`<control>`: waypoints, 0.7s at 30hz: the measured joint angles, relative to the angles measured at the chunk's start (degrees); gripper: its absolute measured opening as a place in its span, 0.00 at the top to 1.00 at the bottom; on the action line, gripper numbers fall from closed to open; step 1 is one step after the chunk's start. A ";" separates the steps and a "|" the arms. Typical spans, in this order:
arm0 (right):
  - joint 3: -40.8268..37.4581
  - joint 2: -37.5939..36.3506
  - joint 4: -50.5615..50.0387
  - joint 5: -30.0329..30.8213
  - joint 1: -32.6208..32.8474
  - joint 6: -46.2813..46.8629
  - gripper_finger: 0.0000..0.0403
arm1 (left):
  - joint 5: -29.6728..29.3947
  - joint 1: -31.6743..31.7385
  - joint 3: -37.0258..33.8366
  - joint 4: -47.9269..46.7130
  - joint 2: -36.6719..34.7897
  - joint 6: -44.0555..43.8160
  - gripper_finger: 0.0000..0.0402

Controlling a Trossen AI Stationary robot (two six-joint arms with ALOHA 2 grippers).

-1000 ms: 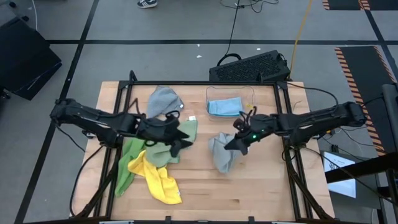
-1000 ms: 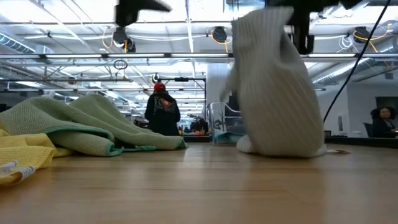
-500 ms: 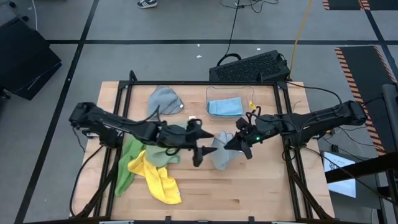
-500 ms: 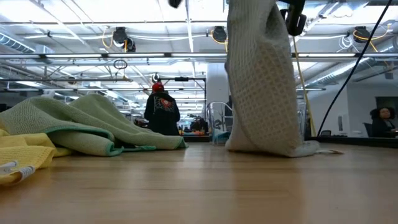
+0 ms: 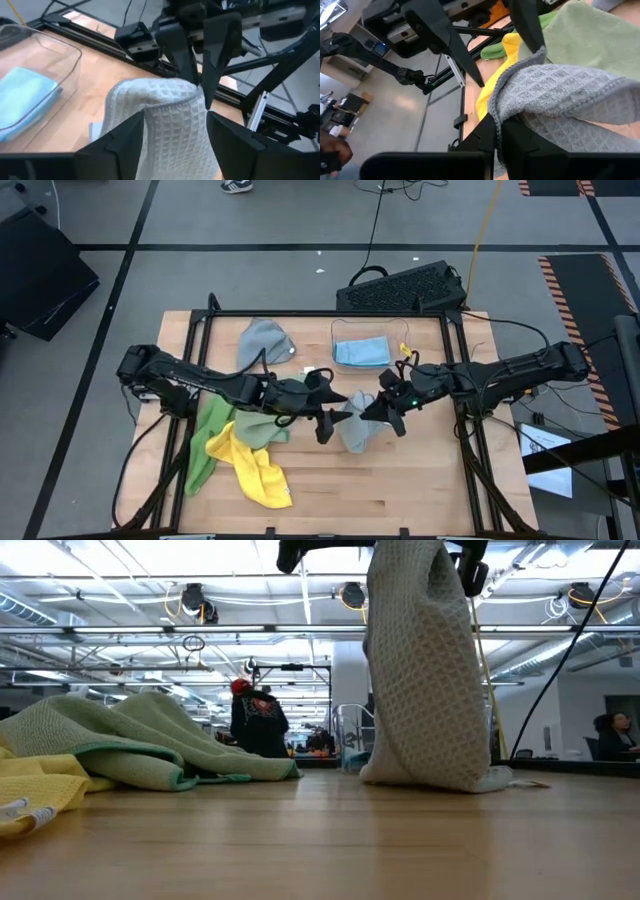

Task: Fold microfiber towels
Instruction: Fold the light gray towel

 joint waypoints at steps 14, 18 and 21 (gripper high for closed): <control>0.00 0.00 0.83 -3.09 -0.04 -2.50 0.96 | 15.56 4.04 -0.31 1.24 0.11 3.75 0.45; 0.00 0.00 0.81 -2.91 -0.04 -2.82 0.96 | 16.00 3.89 -0.37 1.18 0.31 5.99 0.66; 0.00 0.00 0.79 -2.81 -0.04 -2.82 0.96 | 15.82 3.86 -0.37 1.26 0.28 5.23 0.85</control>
